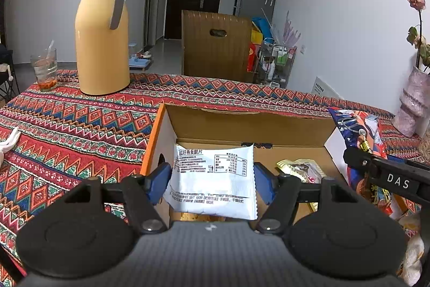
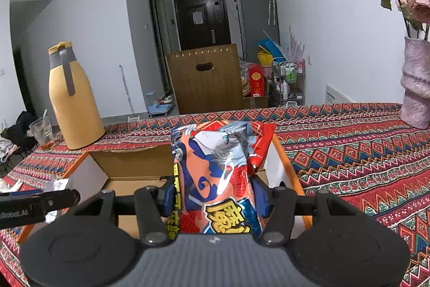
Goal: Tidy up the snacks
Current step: 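Carry both packets into the cardboard box and open both grippers, then withdraw both tools from the box back to the snack pile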
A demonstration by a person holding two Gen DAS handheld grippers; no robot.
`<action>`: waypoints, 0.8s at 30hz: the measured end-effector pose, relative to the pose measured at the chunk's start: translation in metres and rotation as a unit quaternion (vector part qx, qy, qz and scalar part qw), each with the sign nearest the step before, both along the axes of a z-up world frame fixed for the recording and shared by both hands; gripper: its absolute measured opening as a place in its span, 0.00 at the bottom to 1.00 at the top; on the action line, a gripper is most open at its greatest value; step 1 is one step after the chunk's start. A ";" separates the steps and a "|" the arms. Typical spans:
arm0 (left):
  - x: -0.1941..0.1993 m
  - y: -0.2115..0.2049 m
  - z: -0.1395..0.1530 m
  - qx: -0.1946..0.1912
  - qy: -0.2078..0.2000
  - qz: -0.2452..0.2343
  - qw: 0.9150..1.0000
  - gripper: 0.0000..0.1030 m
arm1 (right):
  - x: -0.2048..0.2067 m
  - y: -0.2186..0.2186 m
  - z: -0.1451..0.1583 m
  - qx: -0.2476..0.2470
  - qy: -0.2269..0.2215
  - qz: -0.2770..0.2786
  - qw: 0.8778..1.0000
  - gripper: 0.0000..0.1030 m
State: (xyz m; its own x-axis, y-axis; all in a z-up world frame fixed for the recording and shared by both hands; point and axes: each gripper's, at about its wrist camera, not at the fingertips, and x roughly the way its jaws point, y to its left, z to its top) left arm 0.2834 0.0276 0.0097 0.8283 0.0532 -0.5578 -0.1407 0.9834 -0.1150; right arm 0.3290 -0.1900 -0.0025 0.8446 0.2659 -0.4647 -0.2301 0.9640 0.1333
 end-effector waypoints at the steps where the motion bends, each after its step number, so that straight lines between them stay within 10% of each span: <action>1: -0.001 0.000 -0.001 0.000 0.000 0.000 1.000 0.66 | -0.001 0.001 -0.001 -0.002 0.001 0.000 1.000 0.53; 6: -0.007 -0.003 0.004 0.004 -0.013 0.001 1.000 0.83 | -0.004 0.002 0.000 -0.004 0.001 -0.005 1.000 0.57; 13: -0.017 -0.003 0.011 0.005 -0.038 0.010 0.999 1.00 | -0.018 -0.007 0.010 0.009 -0.025 -0.016 1.000 1.00; 24: -0.022 -0.005 0.016 0.010 -0.041 0.015 0.999 1.00 | -0.030 -0.011 0.019 0.015 -0.041 -0.019 0.999 1.00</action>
